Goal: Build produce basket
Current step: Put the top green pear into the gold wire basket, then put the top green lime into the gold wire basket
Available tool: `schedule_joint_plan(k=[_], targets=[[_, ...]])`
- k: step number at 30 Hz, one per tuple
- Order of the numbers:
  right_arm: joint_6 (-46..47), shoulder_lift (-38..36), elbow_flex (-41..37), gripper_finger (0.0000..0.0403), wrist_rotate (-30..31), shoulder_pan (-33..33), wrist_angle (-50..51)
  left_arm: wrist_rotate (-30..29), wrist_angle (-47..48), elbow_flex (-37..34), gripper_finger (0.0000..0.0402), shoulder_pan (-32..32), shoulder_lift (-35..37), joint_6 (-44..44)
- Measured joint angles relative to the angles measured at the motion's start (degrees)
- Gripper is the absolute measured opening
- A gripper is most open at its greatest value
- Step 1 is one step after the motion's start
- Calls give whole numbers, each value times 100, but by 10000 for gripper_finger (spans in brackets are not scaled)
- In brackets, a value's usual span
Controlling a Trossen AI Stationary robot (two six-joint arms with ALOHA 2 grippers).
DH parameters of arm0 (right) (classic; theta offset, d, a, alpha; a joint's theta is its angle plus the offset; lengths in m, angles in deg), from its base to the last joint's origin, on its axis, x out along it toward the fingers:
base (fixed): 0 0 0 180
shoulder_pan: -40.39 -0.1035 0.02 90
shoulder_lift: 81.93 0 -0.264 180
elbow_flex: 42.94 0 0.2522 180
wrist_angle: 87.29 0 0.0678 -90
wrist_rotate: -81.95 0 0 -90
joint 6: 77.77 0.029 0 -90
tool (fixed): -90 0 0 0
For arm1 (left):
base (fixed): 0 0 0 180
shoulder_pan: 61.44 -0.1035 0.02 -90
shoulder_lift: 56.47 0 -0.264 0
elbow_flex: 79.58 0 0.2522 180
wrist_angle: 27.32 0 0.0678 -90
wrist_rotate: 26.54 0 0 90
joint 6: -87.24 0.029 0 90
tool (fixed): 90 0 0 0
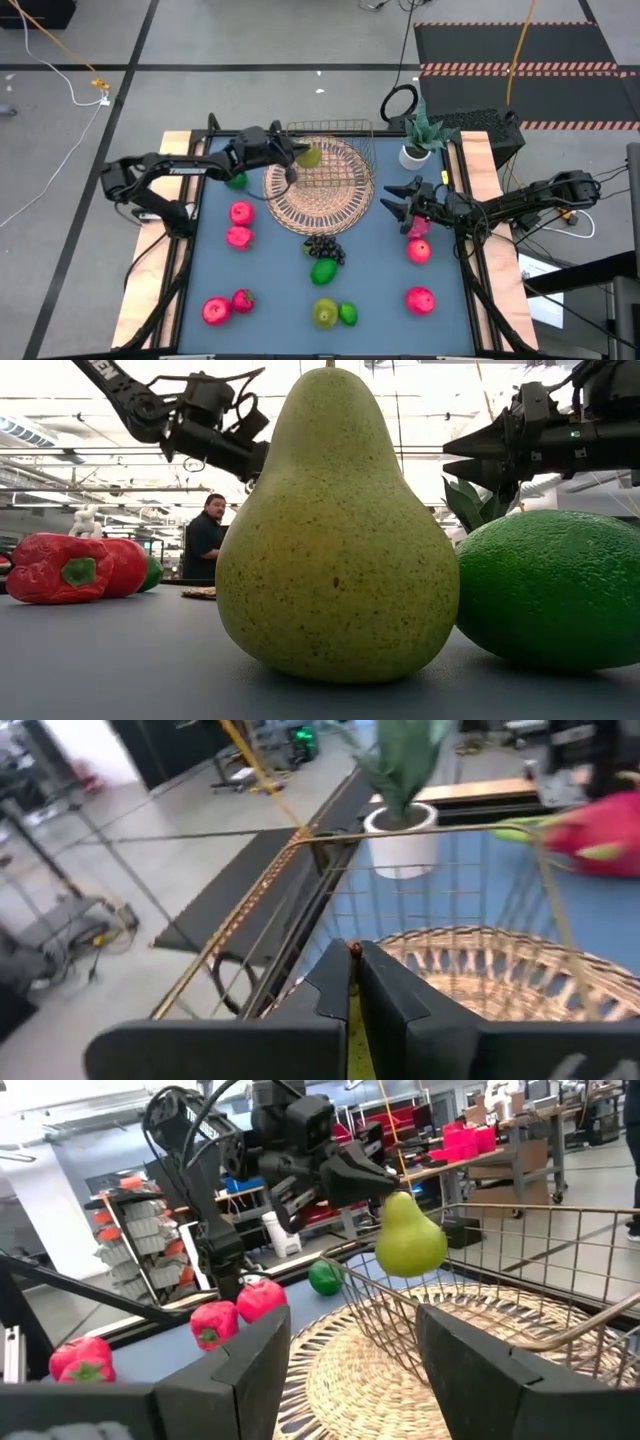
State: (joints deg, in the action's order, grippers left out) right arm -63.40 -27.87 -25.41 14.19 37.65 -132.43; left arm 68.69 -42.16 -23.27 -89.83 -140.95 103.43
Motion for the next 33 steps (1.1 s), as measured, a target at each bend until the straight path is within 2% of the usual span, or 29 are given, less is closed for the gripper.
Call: schedule_joint_plan(k=[4, 11, 13, 21, 25, 28, 33], targets=[[-1, 0, 0, 210, 2, 0, -1, -263, -20, 0, 29, -78, -293, -166], [101, 0, 0, 210, 0, 0, -97, -286, -530, 0, 25, -127, -804, -571], [103, 2, 0, 210, 0, 0, -94, -281, -425, 67, 33, -139, -861, -813], [141, 2, 0, 210, -1, 0, -119, -401, 521, 572, 153, -246, -856, -603], [253, 2, 0, 210, -4, 0, -104, -927, 2054, 864, 201, -220, -336, -223], [207, 0, 0, 210, 0, 0, -49, -1297, 2870, 912, 221, -162, 216, -196], [-17, 2, 0, 210, 3, 0, -29, -1496, 3119, 533, 224, -189, 1061, -385]])
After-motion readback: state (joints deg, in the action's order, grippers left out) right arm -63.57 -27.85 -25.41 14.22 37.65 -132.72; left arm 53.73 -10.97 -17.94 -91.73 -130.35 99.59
